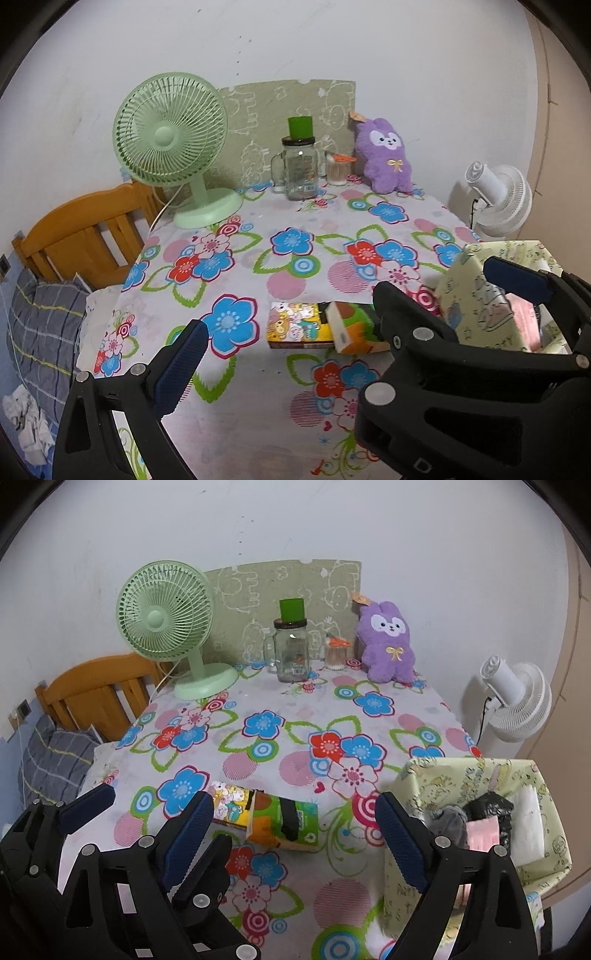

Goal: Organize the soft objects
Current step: 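Withdraw both grippers from the box toward the snack box, then grasp the yellow cartoon snack box with the left gripper while the right gripper grasps the green tissue pack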

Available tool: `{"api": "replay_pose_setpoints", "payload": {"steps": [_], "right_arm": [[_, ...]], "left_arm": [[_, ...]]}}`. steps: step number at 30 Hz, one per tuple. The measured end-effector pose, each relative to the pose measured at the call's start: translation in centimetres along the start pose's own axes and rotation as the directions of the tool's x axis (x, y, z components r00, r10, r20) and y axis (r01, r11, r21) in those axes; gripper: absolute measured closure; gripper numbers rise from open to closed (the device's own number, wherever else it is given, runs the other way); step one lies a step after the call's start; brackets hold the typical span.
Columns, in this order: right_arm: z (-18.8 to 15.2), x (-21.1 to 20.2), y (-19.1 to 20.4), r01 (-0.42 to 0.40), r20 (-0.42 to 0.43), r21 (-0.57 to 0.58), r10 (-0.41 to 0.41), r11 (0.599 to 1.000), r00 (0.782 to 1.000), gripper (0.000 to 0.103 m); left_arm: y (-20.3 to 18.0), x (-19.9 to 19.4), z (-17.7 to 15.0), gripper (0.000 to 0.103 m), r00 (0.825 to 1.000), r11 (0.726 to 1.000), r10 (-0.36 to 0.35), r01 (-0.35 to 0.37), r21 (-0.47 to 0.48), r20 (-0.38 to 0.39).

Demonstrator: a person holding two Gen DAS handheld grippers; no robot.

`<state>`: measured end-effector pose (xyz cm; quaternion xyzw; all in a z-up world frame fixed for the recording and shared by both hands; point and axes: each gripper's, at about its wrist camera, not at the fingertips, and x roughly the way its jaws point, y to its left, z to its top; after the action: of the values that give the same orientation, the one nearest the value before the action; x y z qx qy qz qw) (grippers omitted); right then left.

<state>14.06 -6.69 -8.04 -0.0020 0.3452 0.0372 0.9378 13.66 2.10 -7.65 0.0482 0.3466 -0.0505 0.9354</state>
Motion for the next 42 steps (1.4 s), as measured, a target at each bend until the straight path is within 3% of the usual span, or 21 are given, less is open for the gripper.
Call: {"api": "replay_pose_setpoints", "payload": {"steps": [18, 29, 39, 42], "right_arm": [[-0.9, 6.4, 1.2, -0.032, -0.129, 0.017, 0.034, 0.999, 0.991, 0.008], [-1.8, 9.5, 0.4, -0.011, -0.198, 0.049, 0.020, 0.999, 0.980, 0.008], [-2.9, 12.0, -0.5, -0.023, -0.284, 0.100, 0.051, 0.995, 0.957, 0.008], [-3.1, 12.5, -0.7, -0.041, -0.310, 0.113, 0.074, 0.993, 0.948, 0.015]], "left_arm": [[2.1, 5.6, -1.0, 0.003, 0.994, 1.000, 0.020, -0.022, -0.022, -0.112], [1.6, 8.3, -1.8, 0.003, 0.985, 1.000, -0.008, 0.005, -0.016, -0.173], [1.0, 9.8, -2.2, 0.003, 0.978, 1.000, -0.007, 0.009, 0.004, -0.208], [0.6, 10.2, -2.4, 0.003, 0.976, 1.000, -0.008, 0.012, 0.014, -0.219]]}}
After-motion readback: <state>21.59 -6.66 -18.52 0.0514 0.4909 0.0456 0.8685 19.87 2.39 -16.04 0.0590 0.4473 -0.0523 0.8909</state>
